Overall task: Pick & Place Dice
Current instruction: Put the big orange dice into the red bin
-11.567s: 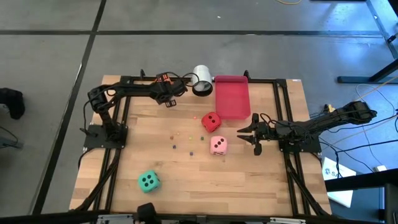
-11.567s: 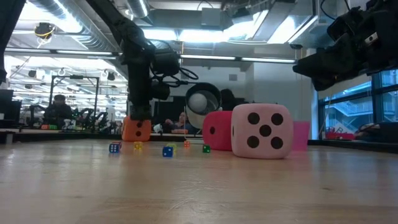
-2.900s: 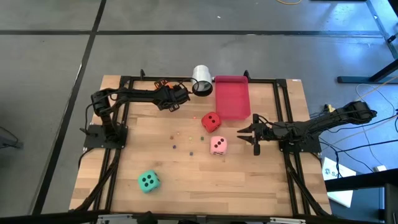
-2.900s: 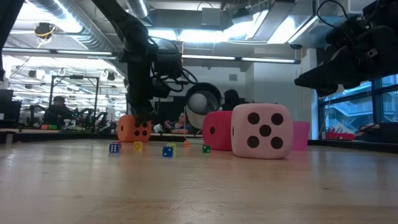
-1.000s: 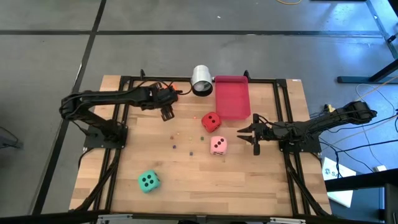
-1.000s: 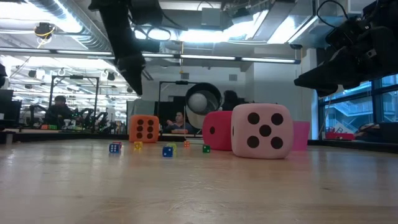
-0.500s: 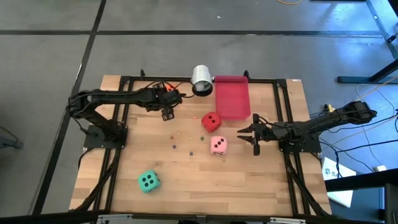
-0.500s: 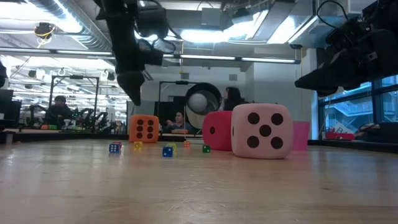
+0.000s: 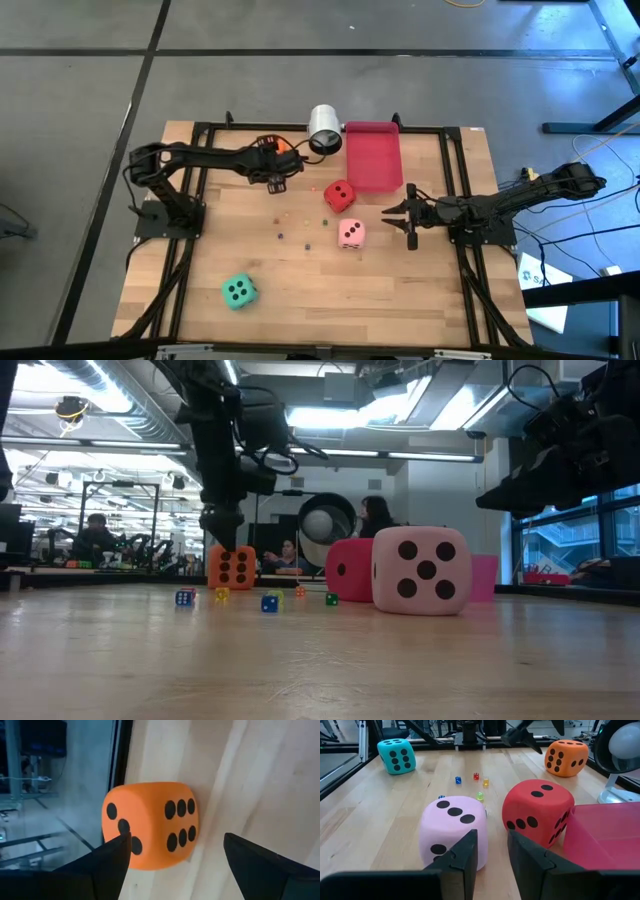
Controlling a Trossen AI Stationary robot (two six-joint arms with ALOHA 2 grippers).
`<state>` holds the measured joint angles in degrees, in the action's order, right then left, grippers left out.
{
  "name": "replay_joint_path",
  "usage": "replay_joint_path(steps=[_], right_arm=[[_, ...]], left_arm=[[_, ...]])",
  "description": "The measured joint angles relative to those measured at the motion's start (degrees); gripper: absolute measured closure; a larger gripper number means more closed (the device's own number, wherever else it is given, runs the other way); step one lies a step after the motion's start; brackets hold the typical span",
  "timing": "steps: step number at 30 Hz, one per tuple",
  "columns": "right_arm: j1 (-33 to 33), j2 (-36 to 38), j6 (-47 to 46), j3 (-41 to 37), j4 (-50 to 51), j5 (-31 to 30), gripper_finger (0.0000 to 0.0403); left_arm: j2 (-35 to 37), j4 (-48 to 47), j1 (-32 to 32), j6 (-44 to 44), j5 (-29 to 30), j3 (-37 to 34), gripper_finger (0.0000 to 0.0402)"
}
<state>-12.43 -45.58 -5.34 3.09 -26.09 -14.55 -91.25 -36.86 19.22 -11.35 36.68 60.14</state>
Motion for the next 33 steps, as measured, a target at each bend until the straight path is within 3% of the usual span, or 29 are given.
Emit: replay_joint_path(steps=[8,19,33], right_arm=[[0.0,0.0,0.0,0.0,0.0,0.0,0.0294],[0.0,0.0,-0.2,0.0,0.0,0.0,0.0294],[0.0,0.0,-0.1,0.0,0.1,0.0,0.0294]], left_arm=[[-1.6,1.4,2.2,-1.7,0.8,0.1,0.0093],[-1.6,3.0,6.9,-2.8,-4.3,0.1,0.0093],[-4.6,5.8,8.3,-4.0,-4.9,0.1,0.0093]])
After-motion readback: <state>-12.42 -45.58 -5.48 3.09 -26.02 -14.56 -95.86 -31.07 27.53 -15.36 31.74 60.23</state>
